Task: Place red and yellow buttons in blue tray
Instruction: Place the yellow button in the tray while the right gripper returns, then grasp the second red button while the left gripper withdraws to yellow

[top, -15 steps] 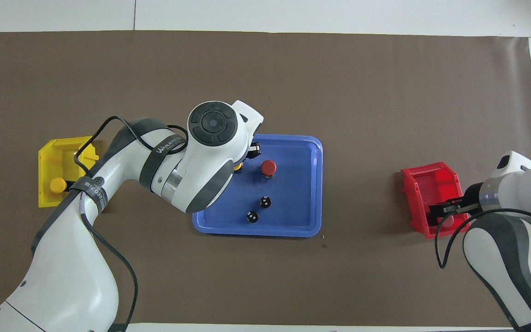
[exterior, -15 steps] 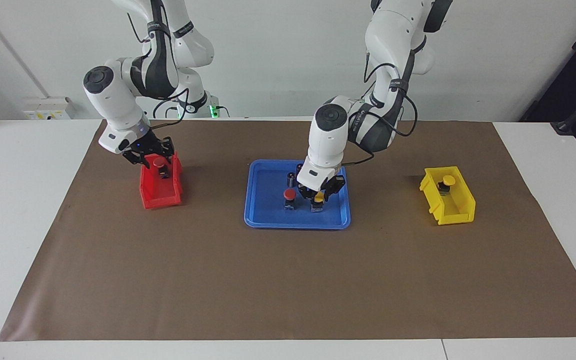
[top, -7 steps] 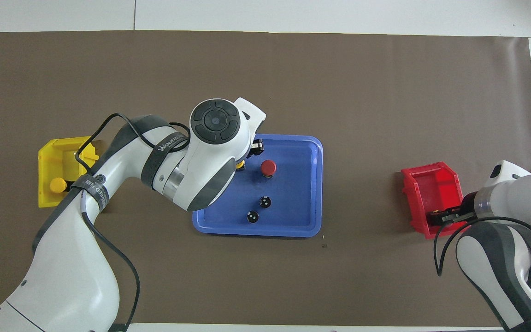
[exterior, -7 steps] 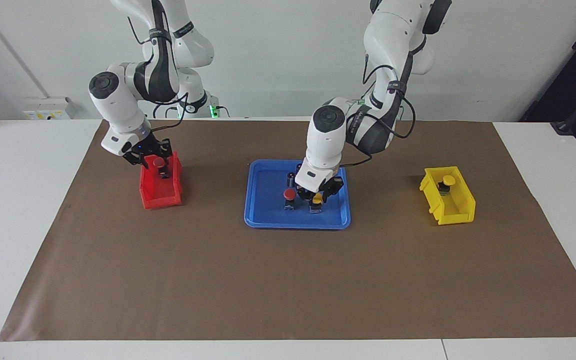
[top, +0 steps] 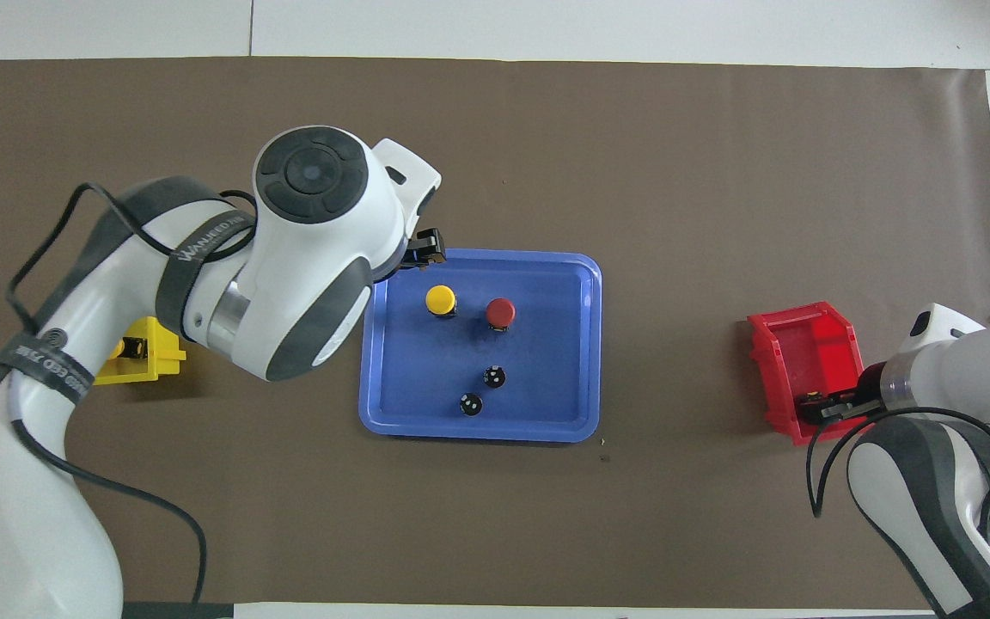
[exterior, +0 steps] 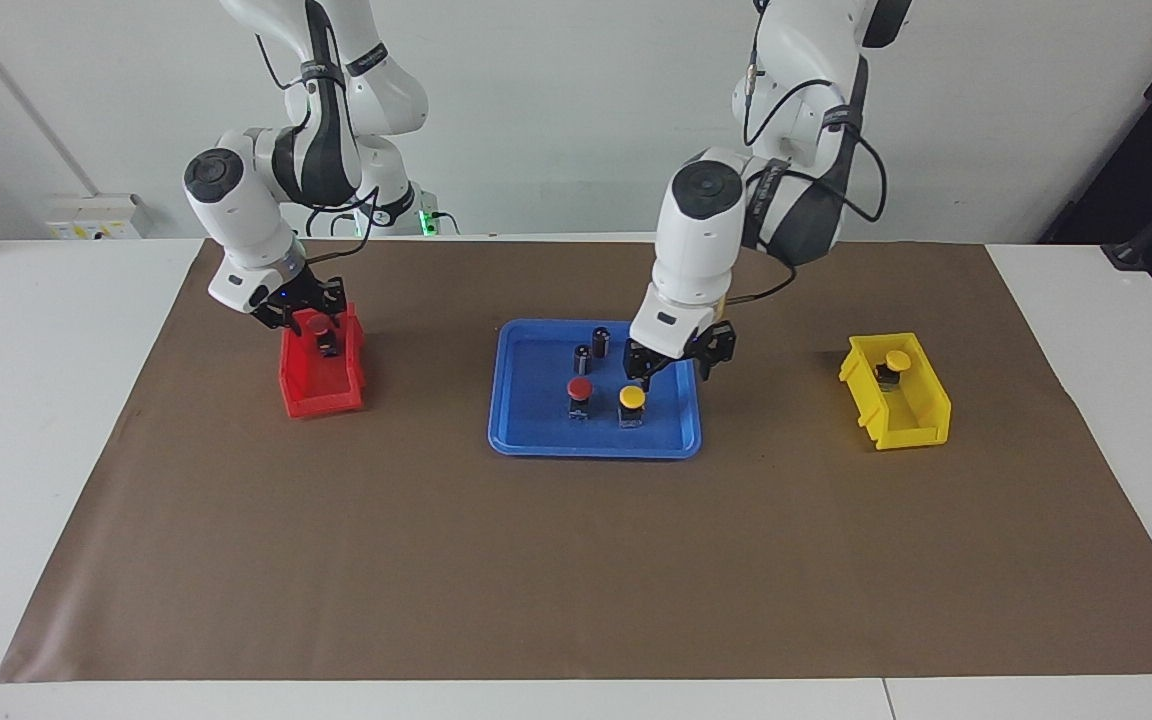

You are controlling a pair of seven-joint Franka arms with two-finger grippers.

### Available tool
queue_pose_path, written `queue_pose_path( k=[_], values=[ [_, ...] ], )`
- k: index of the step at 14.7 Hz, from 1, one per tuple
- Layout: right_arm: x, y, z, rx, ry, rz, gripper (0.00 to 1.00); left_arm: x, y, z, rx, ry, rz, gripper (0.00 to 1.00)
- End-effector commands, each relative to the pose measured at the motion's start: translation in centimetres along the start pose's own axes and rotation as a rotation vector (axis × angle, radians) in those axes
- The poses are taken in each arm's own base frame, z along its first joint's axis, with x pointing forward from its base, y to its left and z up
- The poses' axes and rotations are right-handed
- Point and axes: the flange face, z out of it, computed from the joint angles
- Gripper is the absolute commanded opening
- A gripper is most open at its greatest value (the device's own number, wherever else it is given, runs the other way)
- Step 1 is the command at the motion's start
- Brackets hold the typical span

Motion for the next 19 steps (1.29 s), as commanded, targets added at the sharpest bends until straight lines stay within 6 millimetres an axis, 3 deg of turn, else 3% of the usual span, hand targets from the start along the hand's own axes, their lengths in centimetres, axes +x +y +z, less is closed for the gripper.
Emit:
queue_pose_path(
  k=[1,3,4,8,11,13,15,19],
  values=[
    [-1.1,0.0,0.3,-0.014,0.008,-0.022,0.61,2.7,-6.4,-3.8,0.025,-0.033,0.083,1.0],
    [-1.1,0.0,0.4,-0.013,0.005,-0.022,0.61,3.7,-10.7,-5.1,0.019,-0.058,0.088,1.0],
    [-1.1,0.0,0.4,-0.014,0.003,-0.023,0.61,3.5,-12.8,-6.8,0.008,-0.051,0.107,1.0],
    [-1.3,-0.1,0.7,-0.011,-0.004,-0.026,0.51,2.8,-20.8,-10.0,-0.01,-0.082,0.229,1.0],
    [-1.3,-0.1,0.7,-0.011,-0.004,-0.024,0.32,2.6,-25.1,-11.3,-0.018,-0.082,0.273,1.0],
    [-1.3,0.5,0.6,-0.01,-0.01,-0.019,0.21,2.6,-27.2,-11.4,-0.034,-0.096,0.276,1.0],
    [-0.1,1.4,-1.2,-0.014,-0.01,-0.023,0.2,2.3,-28.5,-12.0,-0.071,-0.087,0.274,1.0],
    [4.6,1.7,-7.9,-0.015,-0.064,-0.031,0.2,2.3,-28.5,-12.1,-0.07,-0.082,0.273,1.0]
  ],
)
